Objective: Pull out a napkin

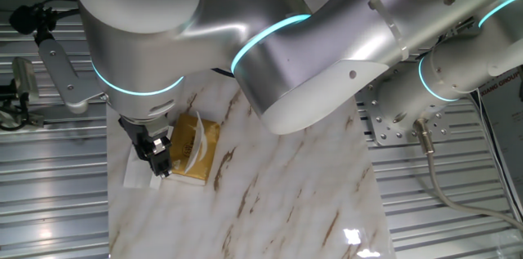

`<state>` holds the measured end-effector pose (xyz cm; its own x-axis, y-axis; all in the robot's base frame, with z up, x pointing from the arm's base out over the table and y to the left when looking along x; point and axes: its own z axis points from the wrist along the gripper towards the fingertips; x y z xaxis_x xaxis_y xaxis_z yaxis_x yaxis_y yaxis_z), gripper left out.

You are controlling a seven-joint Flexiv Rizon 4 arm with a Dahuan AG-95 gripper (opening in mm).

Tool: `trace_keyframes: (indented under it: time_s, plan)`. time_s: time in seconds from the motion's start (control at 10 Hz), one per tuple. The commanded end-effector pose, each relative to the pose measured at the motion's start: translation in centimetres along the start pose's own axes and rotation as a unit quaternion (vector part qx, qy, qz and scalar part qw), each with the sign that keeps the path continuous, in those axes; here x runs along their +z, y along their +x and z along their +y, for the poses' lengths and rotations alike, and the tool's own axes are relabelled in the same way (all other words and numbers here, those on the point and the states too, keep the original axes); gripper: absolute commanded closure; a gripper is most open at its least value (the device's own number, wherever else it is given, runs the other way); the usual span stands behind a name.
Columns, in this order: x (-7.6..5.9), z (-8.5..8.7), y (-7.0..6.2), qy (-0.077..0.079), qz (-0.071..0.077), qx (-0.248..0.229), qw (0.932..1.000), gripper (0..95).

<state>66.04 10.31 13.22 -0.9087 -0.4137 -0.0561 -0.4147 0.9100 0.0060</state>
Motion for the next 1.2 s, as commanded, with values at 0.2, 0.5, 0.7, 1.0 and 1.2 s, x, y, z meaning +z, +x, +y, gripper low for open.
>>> trace_keyframes:
  time_s: [0.2, 0.5, 0.7, 1.0, 1.2]
  plan:
    - [-0.01, -0.01, 0.0, -0.004, -0.004, -0.004, 1.0, 0.0]
    - [-0.01, 0.0, 0.0, -0.004, -0.004, -0.002, 1.0, 0.0]
    - [-0.01, 0.0, -0.01, -0.003, -0.006, 0.001, 1.0, 0.0]
    - [-0.02, 0.0, -0.01, -0.004, -0.008, 0.005, 0.9999, 0.0]
    - [-0.02, 0.0, -0.01, -0.004, -0.008, 0.004, 1.0, 0.0]
